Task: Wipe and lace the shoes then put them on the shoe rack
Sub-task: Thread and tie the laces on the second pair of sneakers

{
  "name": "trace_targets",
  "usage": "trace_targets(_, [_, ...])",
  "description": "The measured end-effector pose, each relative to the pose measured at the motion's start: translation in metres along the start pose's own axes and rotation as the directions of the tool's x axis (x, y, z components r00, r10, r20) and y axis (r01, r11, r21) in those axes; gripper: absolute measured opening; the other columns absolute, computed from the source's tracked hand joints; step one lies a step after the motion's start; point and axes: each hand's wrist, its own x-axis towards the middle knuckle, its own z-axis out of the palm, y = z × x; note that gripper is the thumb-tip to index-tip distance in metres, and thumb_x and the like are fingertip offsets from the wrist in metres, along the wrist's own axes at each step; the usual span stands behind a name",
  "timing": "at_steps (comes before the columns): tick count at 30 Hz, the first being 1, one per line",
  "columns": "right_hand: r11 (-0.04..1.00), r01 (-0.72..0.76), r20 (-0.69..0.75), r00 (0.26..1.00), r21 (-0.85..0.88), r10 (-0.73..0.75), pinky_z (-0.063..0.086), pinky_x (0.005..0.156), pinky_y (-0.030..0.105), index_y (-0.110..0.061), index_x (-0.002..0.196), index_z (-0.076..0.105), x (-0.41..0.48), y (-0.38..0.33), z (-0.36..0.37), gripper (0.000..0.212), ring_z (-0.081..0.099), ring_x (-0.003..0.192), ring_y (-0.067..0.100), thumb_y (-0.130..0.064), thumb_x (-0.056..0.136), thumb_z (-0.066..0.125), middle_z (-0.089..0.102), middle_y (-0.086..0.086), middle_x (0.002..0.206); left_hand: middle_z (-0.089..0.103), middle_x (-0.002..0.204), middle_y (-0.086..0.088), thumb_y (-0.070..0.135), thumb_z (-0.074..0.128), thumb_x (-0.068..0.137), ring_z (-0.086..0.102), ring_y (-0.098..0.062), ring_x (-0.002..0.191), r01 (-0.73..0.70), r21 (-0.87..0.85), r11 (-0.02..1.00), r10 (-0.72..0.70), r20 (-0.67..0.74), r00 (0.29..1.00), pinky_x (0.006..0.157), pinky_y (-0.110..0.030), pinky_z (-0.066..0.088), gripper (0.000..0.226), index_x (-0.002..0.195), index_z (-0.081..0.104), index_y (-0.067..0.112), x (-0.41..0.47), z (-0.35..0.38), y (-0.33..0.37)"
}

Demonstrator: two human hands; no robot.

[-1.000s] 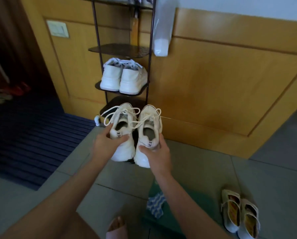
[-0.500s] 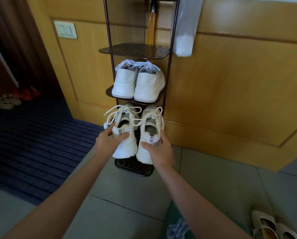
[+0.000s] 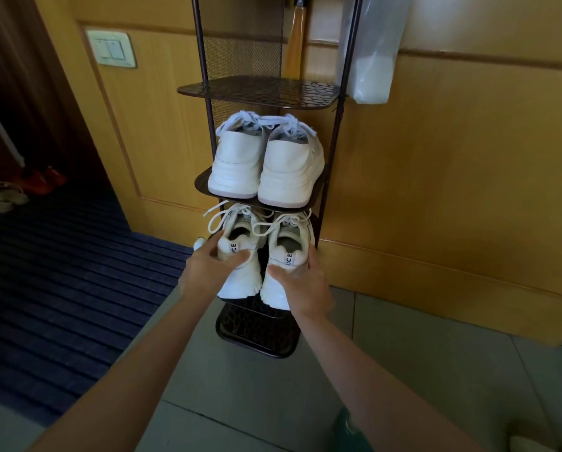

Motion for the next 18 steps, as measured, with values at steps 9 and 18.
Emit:
trace_targets(9, [0.956, 0.257, -0.029, 0.964, -0.143, -0.263, 0.049, 0.085, 0.024, -0.041, 0.147, 0.006, -0.006, 0.024, 0.009, 0.092, 0.049, 0.124, 0.013, -0.029, 0.082, 0.069, 0.031, -0.013, 0.150, 0.061, 0.109, 0.012, 0.040, 0.080, 0.067, 0.056, -0.008, 0.107, -0.152, -0.150, 0.977, 0.125, -0.176, 0.976, 0.091, -0.028, 0.047, 0.072, 0.132, 0.050, 0.029, -0.006, 0.018, -0.014])
trace_targets(18, [0.877, 0.338, 0.018, 0.935, -0.342, -0.354, 0.033, 0.109, 0.043, -0.022, 0.150, 0.008, 0.002, 0.024, 0.008, 0.106, 0.038, 0.132, 0.018, -0.035, 0.072, 0.078, 0.035, 0.000, 0.149, 0.046, 0.139, 0.005, 0.008, 0.080, 0.068, 0.039, -0.010, 0.130, -0.246, -0.202, 0.948, 0.217, -0.158, 0.963, 0.109, -0.030, 0.035, 0.087, 0.142, 0.036, 0.020, -0.018, 0.027, -0.019])
